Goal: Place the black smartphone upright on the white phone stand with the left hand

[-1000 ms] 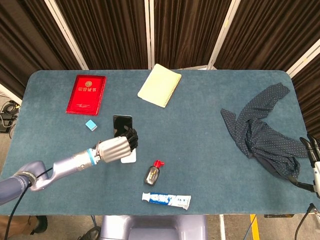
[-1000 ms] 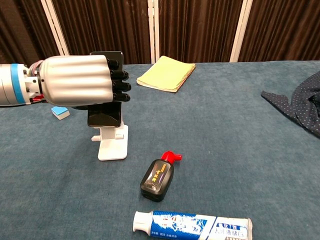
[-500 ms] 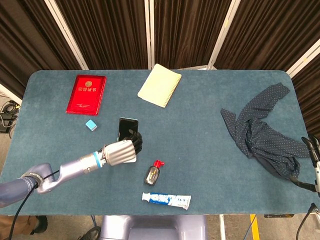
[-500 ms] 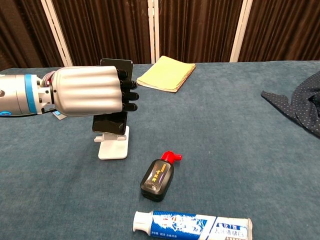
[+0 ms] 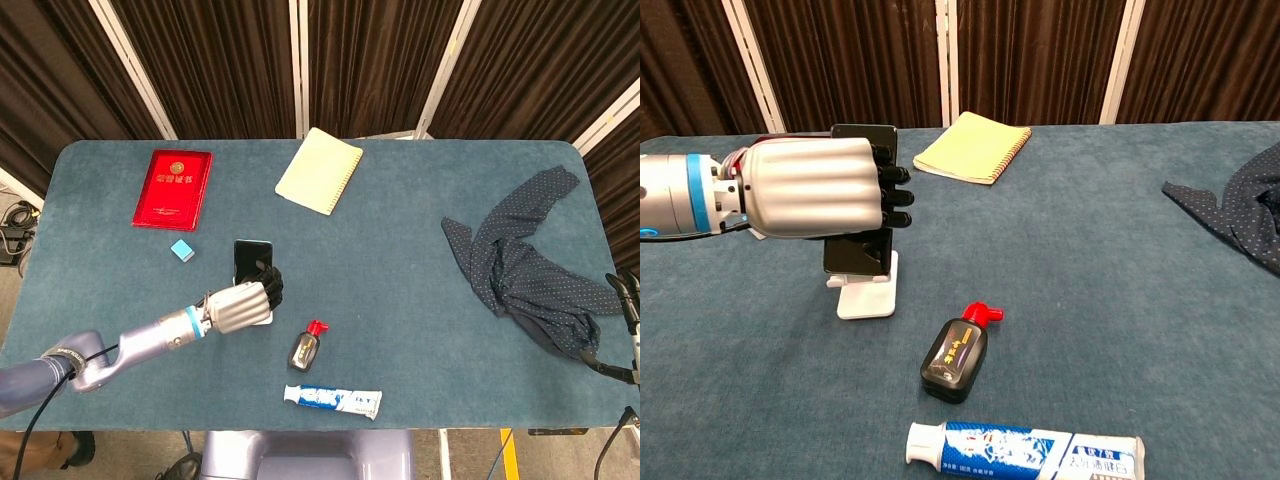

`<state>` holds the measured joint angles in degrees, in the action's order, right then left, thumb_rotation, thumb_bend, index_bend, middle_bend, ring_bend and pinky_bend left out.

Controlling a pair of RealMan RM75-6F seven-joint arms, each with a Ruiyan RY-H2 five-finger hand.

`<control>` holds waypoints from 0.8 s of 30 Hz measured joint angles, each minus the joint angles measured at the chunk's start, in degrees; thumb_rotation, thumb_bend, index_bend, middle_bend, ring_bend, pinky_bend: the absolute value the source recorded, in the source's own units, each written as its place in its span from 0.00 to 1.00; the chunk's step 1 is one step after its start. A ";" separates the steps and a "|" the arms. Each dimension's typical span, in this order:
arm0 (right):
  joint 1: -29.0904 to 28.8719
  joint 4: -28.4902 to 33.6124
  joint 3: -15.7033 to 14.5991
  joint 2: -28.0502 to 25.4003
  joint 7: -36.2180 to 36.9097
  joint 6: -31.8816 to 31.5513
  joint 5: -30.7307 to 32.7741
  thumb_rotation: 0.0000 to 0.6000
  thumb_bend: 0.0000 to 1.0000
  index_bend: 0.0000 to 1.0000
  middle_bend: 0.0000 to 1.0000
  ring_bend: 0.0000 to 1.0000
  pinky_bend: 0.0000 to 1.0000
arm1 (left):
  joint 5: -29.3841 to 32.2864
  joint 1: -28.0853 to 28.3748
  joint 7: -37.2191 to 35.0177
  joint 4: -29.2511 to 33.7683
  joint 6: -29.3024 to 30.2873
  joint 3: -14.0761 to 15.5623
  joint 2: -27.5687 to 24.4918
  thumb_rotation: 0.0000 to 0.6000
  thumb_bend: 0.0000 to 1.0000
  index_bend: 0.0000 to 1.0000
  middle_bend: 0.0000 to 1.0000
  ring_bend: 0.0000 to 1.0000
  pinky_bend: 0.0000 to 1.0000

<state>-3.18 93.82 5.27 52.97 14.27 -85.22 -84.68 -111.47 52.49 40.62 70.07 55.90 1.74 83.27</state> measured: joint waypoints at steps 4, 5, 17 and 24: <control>0.02 0.09 0.01 -0.07 0.03 0.00 0.03 1.00 0.00 0.00 0.00 0.00 0.00 | 0.30 -0.12 0.14 0.51 0.13 0.15 -0.49 1.00 0.00 0.39 0.33 0.33 0.36; 0.02 0.09 0.02 -0.07 0.01 0.00 0.06 1.00 0.00 0.00 0.00 0.00 0.00 | 0.34 -0.14 0.23 0.57 0.19 0.16 -0.57 1.00 0.00 0.37 0.31 0.32 0.36; 0.04 0.26 -0.05 -0.21 0.09 0.11 0.01 1.00 0.00 0.00 0.00 0.00 0.00 | 1.95 -0.57 0.99 2.16 -0.58 0.09 -1.47 1.00 0.00 0.21 0.12 0.22 0.31; 0.05 0.27 -0.05 -0.27 0.20 0.11 -0.02 1.00 0.00 0.00 0.00 0.00 0.00 | 2.52 -0.78 1.32 2.90 -0.84 0.25 -1.82 1.00 0.00 0.13 0.01 0.10 0.14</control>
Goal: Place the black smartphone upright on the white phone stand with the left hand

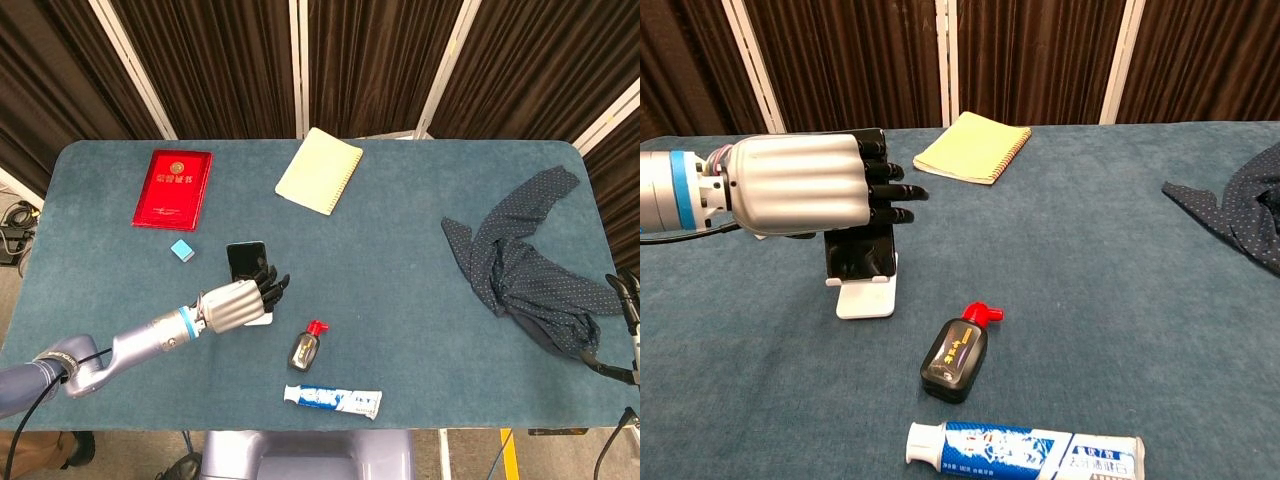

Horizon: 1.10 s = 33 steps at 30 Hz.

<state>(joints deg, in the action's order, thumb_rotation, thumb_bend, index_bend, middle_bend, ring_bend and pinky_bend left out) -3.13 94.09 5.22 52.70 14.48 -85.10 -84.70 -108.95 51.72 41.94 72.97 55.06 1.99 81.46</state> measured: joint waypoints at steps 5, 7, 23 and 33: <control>-0.02 0.05 -0.03 -0.05 0.01 0.07 -0.03 1.00 0.00 0.00 0.00 0.00 0.00 | 0.10 -0.06 -0.51 0.47 0.42 0.04 -0.08 1.00 0.00 0.08 0.00 0.00 0.05; -0.02 0.04 -0.04 -0.07 0.05 0.08 -0.06 1.00 0.00 0.00 0.00 0.00 0.00 | -0.03 -0.06 -0.68 0.72 0.77 0.07 -0.33 1.00 0.00 0.07 0.00 0.00 0.03; 0.06 0.39 -0.21 -0.19 -0.30 -0.12 -0.50 1.00 0.00 0.00 0.00 0.00 0.00 | 1.00 -4.20 -5.69 6.54 14.17 -2.51 -7.52 1.00 0.00 0.06 0.00 0.00 0.00; -0.24 0.93 -0.45 0.20 -2.13 0.19 -0.95 1.00 0.00 0.00 0.00 0.00 0.00 | 21.12 -17.83 -19.35 18.34 25.47 -6.19 -13.28 1.00 0.00 0.00 0.00 0.00 0.00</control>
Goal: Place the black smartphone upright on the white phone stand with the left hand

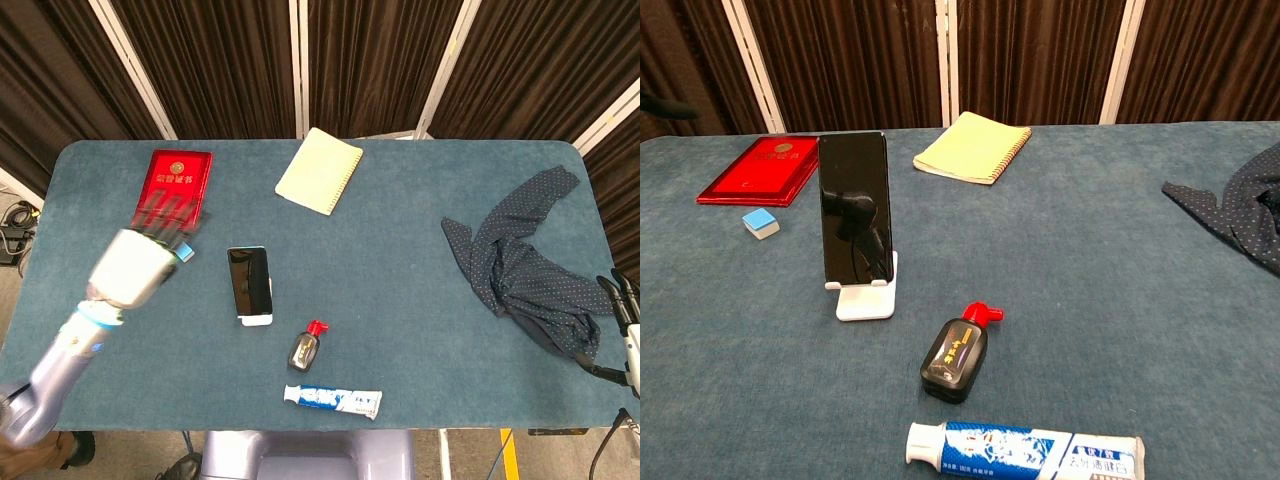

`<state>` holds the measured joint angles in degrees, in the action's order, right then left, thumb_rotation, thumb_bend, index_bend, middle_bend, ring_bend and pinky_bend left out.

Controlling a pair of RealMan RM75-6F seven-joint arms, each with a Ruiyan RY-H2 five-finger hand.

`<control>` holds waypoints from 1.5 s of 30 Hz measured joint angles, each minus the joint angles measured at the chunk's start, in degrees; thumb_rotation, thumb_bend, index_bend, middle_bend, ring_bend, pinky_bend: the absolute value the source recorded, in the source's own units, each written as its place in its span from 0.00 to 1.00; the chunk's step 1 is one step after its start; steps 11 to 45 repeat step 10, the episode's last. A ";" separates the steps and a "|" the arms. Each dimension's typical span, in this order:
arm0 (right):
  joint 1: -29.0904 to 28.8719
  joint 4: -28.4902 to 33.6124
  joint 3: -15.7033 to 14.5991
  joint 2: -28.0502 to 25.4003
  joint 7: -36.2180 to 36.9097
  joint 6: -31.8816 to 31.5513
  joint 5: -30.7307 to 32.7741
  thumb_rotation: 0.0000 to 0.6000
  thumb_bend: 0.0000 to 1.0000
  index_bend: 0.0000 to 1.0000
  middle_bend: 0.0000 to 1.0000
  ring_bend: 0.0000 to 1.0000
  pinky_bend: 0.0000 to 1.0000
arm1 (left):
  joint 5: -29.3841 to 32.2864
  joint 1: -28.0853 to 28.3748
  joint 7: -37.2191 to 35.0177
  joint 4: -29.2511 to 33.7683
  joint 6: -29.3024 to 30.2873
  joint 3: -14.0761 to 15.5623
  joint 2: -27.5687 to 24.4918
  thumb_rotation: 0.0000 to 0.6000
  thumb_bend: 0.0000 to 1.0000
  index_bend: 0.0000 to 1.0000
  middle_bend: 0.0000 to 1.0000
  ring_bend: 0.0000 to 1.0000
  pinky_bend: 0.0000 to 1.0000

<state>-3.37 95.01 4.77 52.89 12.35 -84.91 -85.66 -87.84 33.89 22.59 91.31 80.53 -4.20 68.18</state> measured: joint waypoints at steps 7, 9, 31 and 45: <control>-0.17 0.27 0.11 0.30 -1.20 0.11 0.28 1.00 0.00 0.00 0.00 0.00 0.00 | 10.54 -13.16 -5.43 6.55 7.08 0.79 -4.49 1.00 0.00 0.00 0.00 0.00 0.00; -0.21 0.38 0.15 0.42 -1.56 0.10 0.33 1.00 0.00 0.00 0.00 0.00 0.00 | 11.64 -16.51 -5.49 7.22 9.80 1.84 -4.76 1.00 0.00 0.00 0.00 0.00 0.00; -0.22 0.44 0.15 0.45 -1.74 0.10 0.32 1.00 0.00 0.00 0.00 0.00 0.00 | 12.01 -17.85 -5.65 7.58 10.63 2.37 -4.85 1.00 0.00 0.00 0.00 0.00 0.00; -0.22 0.44 0.15 0.45 -1.74 0.10 0.32 1.00 0.00 0.00 0.00 0.00 0.00 | 12.01 -17.85 -5.65 7.58 10.63 2.37 -4.85 1.00 0.00 0.00 0.00 0.00 0.00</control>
